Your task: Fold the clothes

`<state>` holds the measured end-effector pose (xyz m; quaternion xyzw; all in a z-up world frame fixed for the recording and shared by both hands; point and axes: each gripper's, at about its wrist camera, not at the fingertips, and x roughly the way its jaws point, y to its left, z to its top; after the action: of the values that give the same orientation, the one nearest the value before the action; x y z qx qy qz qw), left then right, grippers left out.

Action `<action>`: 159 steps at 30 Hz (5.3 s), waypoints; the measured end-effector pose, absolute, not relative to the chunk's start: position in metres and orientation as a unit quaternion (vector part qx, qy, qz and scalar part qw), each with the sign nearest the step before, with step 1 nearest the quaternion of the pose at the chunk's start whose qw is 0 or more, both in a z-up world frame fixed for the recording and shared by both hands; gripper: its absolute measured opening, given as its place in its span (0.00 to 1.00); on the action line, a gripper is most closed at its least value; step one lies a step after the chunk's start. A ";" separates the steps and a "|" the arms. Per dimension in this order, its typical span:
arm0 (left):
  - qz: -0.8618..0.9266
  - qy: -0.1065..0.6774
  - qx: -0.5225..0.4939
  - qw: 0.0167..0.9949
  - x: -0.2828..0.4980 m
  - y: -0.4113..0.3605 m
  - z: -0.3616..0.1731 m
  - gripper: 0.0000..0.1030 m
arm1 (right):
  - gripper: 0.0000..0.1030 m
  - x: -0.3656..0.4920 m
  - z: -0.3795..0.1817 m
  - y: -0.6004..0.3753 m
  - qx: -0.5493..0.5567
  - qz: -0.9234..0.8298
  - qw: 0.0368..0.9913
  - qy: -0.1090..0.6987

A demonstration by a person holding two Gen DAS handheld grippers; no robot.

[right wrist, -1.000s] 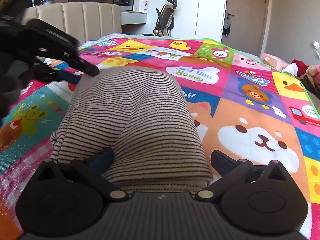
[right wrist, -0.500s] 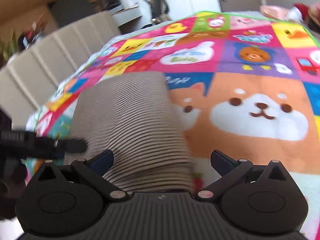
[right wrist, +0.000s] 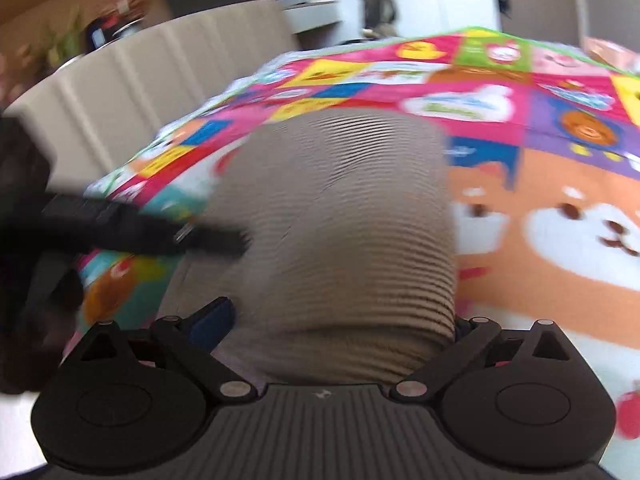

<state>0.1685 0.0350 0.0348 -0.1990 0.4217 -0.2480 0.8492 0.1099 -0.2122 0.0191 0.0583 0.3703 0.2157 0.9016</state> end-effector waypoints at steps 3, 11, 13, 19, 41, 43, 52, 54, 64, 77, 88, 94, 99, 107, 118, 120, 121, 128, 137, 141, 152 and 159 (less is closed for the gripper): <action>-0.232 0.422 -0.196 0.854 0.179 0.049 0.036 0.46 | 0.97 0.105 0.016 -0.191 0.051 0.246 0.893 0.373; -0.246 0.427 -0.216 0.843 0.180 0.052 0.029 0.48 | 0.97 0.097 0.039 -0.226 0.095 0.236 0.894 0.369; -0.252 0.423 -0.216 0.843 0.179 0.051 0.027 0.49 | 0.97 0.093 0.053 -0.246 0.124 0.233 0.897 0.354; -0.263 0.423 -0.211 0.841 0.176 0.042 0.029 0.50 | 0.92 0.138 0.046 -0.263 0.201 0.195 0.884 0.374; -0.337 0.359 -0.139 0.859 0.152 0.007 0.064 0.41 | 0.87 0.157 0.028 -0.269 0.217 0.155 0.883 0.387; -0.334 0.365 -0.138 0.858 0.152 0.007 0.064 0.40 | 0.87 0.157 0.030 -0.273 0.218 0.153 0.885 0.381; -0.273 0.412 -0.147 0.857 0.166 0.030 0.040 0.48 | 0.87 0.167 0.026 -0.275 0.262 0.168 0.868 0.386; -0.269 0.420 -0.149 0.854 0.168 0.032 0.035 0.49 | 0.87 0.164 0.039 -0.266 0.257 0.194 0.874 0.365; -0.266 0.428 -0.180 0.845 0.171 0.046 0.030 0.61 | 0.85 0.171 0.027 -0.246 0.160 0.164 0.891 0.393; -0.238 0.400 -0.117 0.877 0.197 0.022 0.049 0.48 | 0.86 0.166 0.030 -0.249 0.150 0.174 0.895 0.381; -0.240 0.397 -0.076 0.883 0.204 0.032 0.046 0.56 | 0.84 0.224 0.047 -0.246 0.243 0.195 0.869 0.385; -0.240 0.403 -0.095 0.878 0.214 0.040 0.037 0.64 | 0.84 0.218 0.040 -0.239 0.177 0.164 0.887 0.393; -0.245 0.399 -0.088 0.879 0.214 0.031 0.038 0.64 | 0.87 0.196 0.027 -0.253 0.206 0.151 0.883 0.393; -0.243 0.403 -0.098 0.877 0.214 0.033 0.037 0.64 | 0.91 0.146 0.023 -0.250 0.160 0.193 0.885 0.392; -0.240 0.405 -0.086 0.878 0.200 0.028 0.055 0.63 | 0.83 0.136 0.024 -0.238 0.124 0.194 0.890 0.392; -0.239 0.408 -0.081 0.877 0.197 0.025 0.059 0.63 | 0.83 0.136 0.024 -0.236 0.118 0.192 0.892 0.391; -0.240 0.410 -0.083 0.876 0.195 0.024 0.061 0.62 | 0.83 0.136 0.024 -0.235 0.114 0.191 0.893 0.390; -0.267 0.430 -0.055 0.860 0.181 0.008 0.055 0.56 | 0.83 0.140 0.042 -0.252 0.133 0.190 0.898 0.374; -0.282 0.448 -0.111 0.841 0.187 0.022 0.032 0.58 | 0.86 0.238 0.052 -0.268 0.195 0.175 0.886 0.382; -0.287 0.448 -0.112 0.839 0.189 0.027 0.031 0.61 | 0.86 0.271 0.024 -0.258 0.290 0.192 0.830 0.436; -0.298 0.422 -0.126 0.847 0.184 0.035 0.050 0.56 | 0.79 0.249 0.032 -0.239 0.169 0.163 0.886 0.401; -0.279 0.429 -0.131 0.849 0.198 0.033 0.065 0.56 | 0.79 0.241 0.038 -0.237 0.143 0.159 0.895 0.391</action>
<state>0.1978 0.0333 0.0648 -0.1312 0.4293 -0.2792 0.8488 0.2406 -0.2374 0.0380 0.1428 0.3913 0.1592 0.8951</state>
